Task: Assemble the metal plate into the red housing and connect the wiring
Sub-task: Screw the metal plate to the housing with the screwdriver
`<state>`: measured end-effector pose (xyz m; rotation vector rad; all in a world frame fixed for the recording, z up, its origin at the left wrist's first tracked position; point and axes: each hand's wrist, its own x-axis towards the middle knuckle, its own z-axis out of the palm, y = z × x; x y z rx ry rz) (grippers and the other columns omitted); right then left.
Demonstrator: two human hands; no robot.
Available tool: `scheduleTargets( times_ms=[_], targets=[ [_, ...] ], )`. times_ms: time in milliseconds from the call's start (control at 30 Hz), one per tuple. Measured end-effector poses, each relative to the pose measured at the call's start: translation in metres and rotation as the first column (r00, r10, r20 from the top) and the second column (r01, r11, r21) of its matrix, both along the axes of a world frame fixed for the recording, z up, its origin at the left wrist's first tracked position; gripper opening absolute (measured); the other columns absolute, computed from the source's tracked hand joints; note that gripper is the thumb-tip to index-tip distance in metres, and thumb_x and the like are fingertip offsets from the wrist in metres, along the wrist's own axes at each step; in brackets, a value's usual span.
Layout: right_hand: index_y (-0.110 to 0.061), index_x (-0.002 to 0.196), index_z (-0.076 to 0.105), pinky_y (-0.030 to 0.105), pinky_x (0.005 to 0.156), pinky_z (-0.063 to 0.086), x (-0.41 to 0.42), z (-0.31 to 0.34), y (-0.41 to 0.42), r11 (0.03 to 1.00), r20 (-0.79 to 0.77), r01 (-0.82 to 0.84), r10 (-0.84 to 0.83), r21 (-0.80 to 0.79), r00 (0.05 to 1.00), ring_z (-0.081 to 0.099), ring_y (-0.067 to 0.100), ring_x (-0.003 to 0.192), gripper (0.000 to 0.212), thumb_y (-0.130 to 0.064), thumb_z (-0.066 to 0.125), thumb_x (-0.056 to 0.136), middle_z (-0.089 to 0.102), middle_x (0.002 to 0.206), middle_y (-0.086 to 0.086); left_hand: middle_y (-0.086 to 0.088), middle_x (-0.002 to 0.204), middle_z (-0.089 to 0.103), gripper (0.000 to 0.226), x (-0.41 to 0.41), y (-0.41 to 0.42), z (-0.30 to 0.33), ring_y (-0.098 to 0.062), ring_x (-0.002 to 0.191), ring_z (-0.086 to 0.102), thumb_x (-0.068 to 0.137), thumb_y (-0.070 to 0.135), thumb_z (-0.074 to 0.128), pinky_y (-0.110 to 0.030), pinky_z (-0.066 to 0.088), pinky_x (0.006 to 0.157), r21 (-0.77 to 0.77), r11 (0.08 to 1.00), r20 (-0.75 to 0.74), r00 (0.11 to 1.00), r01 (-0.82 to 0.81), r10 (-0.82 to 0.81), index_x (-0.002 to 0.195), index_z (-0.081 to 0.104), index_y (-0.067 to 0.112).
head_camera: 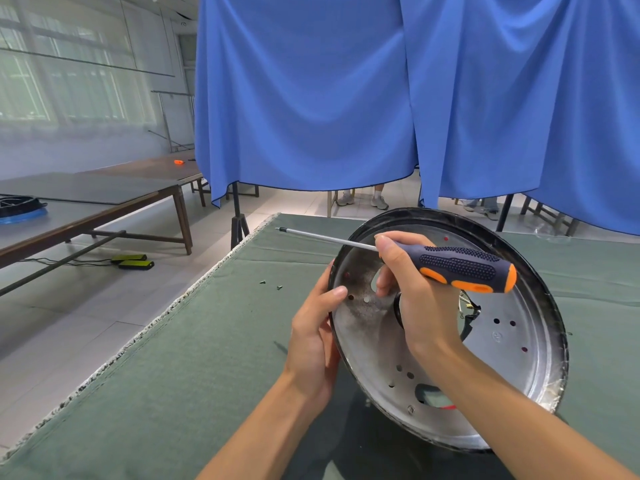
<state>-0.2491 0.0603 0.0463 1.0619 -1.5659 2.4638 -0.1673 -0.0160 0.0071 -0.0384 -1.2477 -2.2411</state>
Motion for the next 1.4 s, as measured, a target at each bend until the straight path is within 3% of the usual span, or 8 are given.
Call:
scheduleTargets(
  times_ms=[167,333,667,800,933,1400],
  targets=[
    [-0.012,0.085,0.067,0.020,0.047,0.047,0.000,0.002,0.003,1.000,-0.023,0.006,-0.006,0.006,1.000,0.054,0.012,0.047,0.012,-0.023,0.068,0.081,0.056,0.050,-0.001,-0.009,0.093,0.073,0.050,0.002,-0.002,0.002,-0.022,0.096,0.068,0.083,0.027,0.054,-0.027,0.053,0.081,-0.008,1.000,0.040,0.999,-0.009,0.009,0.128,0.056,0.005],
    [-0.012,0.085,0.068,0.021,0.047,0.047,0.003,0.001,0.003,1.000,-0.040,-0.002,0.002,0.001,0.999,0.053,0.012,0.046,0.011,-0.022,0.068,0.082,0.056,0.050,0.000,-0.022,0.120,0.063,0.050,0.001,-0.005,-0.001,-0.033,0.112,0.061,0.080,0.018,0.050,-0.037,0.052,0.089,0.039,0.999,0.021,0.999,0.027,-0.028,0.127,0.056,0.003],
    [-0.013,0.084,0.068,0.020,0.048,0.047,0.004,-0.003,-0.002,1.000,-0.036,-0.025,0.026,0.014,0.999,0.053,0.012,0.045,0.011,-0.023,0.068,0.081,0.057,0.050,-0.001,-0.024,0.112,0.065,0.059,-0.001,-0.010,-0.006,-0.035,0.101,0.063,0.068,0.011,0.051,-0.041,0.055,0.085,0.169,0.984,-0.019,0.999,0.051,-0.048,0.126,0.056,0.002],
    [-0.013,0.084,0.068,0.020,0.048,0.047,0.002,-0.004,-0.003,0.999,-0.042,-0.017,0.018,0.031,0.999,0.054,0.013,0.046,0.009,-0.022,0.068,0.083,0.057,0.051,0.001,-0.025,0.111,0.065,0.057,-0.001,-0.010,-0.006,-0.035,0.099,0.064,0.070,0.010,0.051,-0.041,0.055,0.084,0.178,0.983,0.000,0.999,0.043,-0.044,0.125,0.056,0.000],
    [-0.013,0.085,0.068,0.021,0.048,0.047,-0.001,-0.005,-0.003,0.999,-0.042,-0.008,0.009,0.035,0.999,0.055,0.012,0.047,0.010,-0.023,0.069,0.083,0.058,0.051,0.000,-0.025,0.118,0.063,0.056,-0.001,-0.008,-0.004,-0.036,0.105,0.062,0.072,0.014,0.056,-0.043,0.051,0.093,0.172,0.984,0.012,0.999,0.043,-0.046,0.126,0.056,0.001],
    [-0.009,0.087,0.068,0.020,0.047,0.047,0.001,-0.004,-0.002,0.999,-0.039,-0.022,0.023,0.024,0.999,0.054,0.012,0.047,0.011,-0.020,0.068,0.083,0.058,0.051,-0.001,-0.023,0.113,0.066,0.050,-0.001,-0.009,-0.006,-0.034,0.102,0.064,0.073,0.014,0.055,-0.040,0.055,0.086,0.152,0.988,0.010,0.999,0.041,-0.043,0.122,0.061,0.004]
  ],
)
